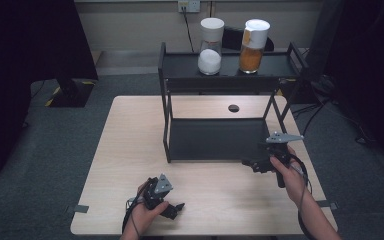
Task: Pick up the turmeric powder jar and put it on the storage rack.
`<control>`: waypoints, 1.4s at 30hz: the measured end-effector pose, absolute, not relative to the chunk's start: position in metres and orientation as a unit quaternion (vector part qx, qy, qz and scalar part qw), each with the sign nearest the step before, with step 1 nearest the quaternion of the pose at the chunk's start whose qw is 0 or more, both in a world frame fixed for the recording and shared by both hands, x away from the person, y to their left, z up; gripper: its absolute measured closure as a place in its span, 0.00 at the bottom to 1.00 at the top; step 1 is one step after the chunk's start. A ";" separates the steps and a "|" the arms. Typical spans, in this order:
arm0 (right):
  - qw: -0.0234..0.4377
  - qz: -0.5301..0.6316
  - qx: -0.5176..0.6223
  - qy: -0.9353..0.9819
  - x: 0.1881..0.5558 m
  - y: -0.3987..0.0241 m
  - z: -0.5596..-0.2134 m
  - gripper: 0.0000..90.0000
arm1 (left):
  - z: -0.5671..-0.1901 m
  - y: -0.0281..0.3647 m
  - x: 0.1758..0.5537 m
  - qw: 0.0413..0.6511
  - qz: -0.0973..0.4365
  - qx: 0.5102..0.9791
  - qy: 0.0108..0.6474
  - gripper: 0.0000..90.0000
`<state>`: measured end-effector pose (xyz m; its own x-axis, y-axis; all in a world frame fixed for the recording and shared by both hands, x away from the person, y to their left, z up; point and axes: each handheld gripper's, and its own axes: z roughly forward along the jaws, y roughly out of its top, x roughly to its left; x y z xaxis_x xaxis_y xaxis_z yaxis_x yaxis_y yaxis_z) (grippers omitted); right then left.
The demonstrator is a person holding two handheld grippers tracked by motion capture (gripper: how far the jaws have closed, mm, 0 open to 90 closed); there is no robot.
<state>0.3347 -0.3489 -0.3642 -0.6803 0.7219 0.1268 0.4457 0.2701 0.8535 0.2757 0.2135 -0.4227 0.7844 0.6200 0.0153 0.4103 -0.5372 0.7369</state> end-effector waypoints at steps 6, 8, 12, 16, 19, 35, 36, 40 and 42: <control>0.142 0.473 0.378 0.783 0.331 -0.353 -0.377 0.02 | -0.423 0.213 0.276 0.378 0.139 0.866 0.298 0.00; 0.142 0.472 0.380 0.783 0.330 -0.355 -0.381 0.02 | -0.423 0.213 0.276 0.378 0.139 0.866 0.298 0.00; 0.140 0.470 0.385 0.782 0.327 -0.360 -0.388 0.02 | -0.423 0.213 0.276 0.378 0.139 0.865 0.298 0.00; 0.138 0.464 0.392 0.782 0.324 -0.364 -0.396 0.02 | -0.423 0.213 0.276 0.378 0.139 0.865 0.298 0.00; 0.137 0.460 0.397 0.783 0.321 -0.367 -0.402 0.02 | -0.423 0.213 0.276 0.378 0.139 0.865 0.298 0.00; 0.160 0.413 0.391 0.807 0.303 -0.381 -0.415 0.02 | -0.423 0.213 0.276 0.378 0.139 0.865 0.298 0.00; 0.160 0.409 0.390 0.809 0.302 -0.383 -0.415 0.02 | -0.423 0.213 0.276 0.378 0.139 0.865 0.298 0.00; 0.166 0.392 0.386 0.818 0.296 -0.387 -0.414 0.02 | -0.423 0.213 0.275 0.377 0.139 0.865 0.299 0.00; 0.170 0.379 0.384 0.824 0.293 -0.388 -0.411 0.02 | -0.422 0.212 0.275 0.377 0.140 0.864 0.302 0.00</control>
